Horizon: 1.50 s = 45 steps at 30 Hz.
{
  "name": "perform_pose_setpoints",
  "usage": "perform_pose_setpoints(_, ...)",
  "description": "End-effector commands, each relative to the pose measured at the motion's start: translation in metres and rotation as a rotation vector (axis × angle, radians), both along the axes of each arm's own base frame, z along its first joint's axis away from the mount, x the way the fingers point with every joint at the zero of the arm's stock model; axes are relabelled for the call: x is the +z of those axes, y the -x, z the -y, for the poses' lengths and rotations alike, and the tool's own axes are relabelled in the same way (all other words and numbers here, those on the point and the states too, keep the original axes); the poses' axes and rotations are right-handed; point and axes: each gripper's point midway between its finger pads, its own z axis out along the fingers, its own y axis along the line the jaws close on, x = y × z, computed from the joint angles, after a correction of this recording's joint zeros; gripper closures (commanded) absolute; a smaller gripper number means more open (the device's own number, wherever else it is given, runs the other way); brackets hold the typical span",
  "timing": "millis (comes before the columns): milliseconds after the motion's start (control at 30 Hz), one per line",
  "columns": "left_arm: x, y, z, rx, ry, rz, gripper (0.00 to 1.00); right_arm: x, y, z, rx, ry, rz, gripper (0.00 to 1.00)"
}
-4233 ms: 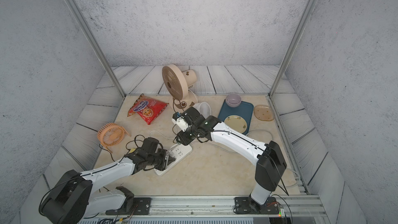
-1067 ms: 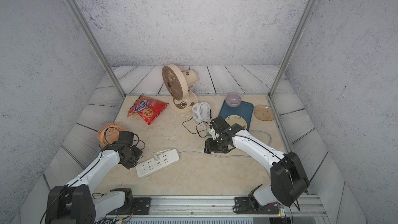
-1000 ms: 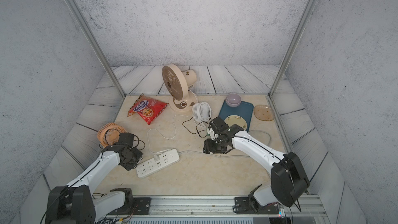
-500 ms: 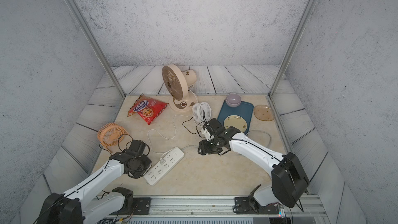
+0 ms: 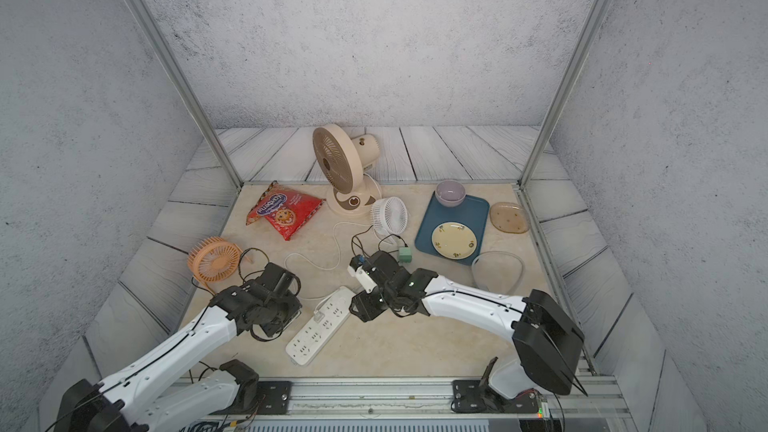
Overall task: Unplug the desk fan from the power strip
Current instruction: Adjust the socket at the center of the board, then remove the plug from the socket.
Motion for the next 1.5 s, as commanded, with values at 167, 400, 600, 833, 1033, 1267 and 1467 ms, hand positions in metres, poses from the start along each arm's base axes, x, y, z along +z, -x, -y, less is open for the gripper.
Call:
perform_pose_setpoints(167,0.007,0.034,-0.023,0.153,0.016,-0.055,0.74,-0.006,-0.001,-0.067,0.081,-0.012,0.153,0.41)
perform_pose_setpoints(400,0.003,0.051,-0.012,0.215,0.194,-0.048,0.77,-0.03,-0.003,-0.081,0.076,0.019,0.157,0.46)
perform_pose_setpoints(600,0.001,0.062,-0.006,0.258,0.274,-0.087,0.76,-0.034,-0.004,-0.093,0.098,0.019,0.175,0.5)
perform_pose_setpoints(833,0.001,0.069,-0.002,0.265,0.299,-0.13,0.74,-0.043,-0.01,-0.104,0.089,0.034,0.203,0.54)
perform_pose_setpoints(1033,-0.008,0.064,0.013,0.252,0.373,-0.141,0.74,-0.047,-0.01,-0.105,0.095,0.049,0.22,0.64)
perform_pose_setpoints(1267,-0.014,0.054,0.034,0.214,0.46,-0.15,0.73,-0.05,-0.004,-0.108,0.118,0.054,0.217,0.81)
perform_pose_setpoints(1467,-0.024,0.061,0.042,0.216,0.497,-0.22,0.77,-0.051,-0.001,-0.111,0.14,0.057,0.22,0.95)
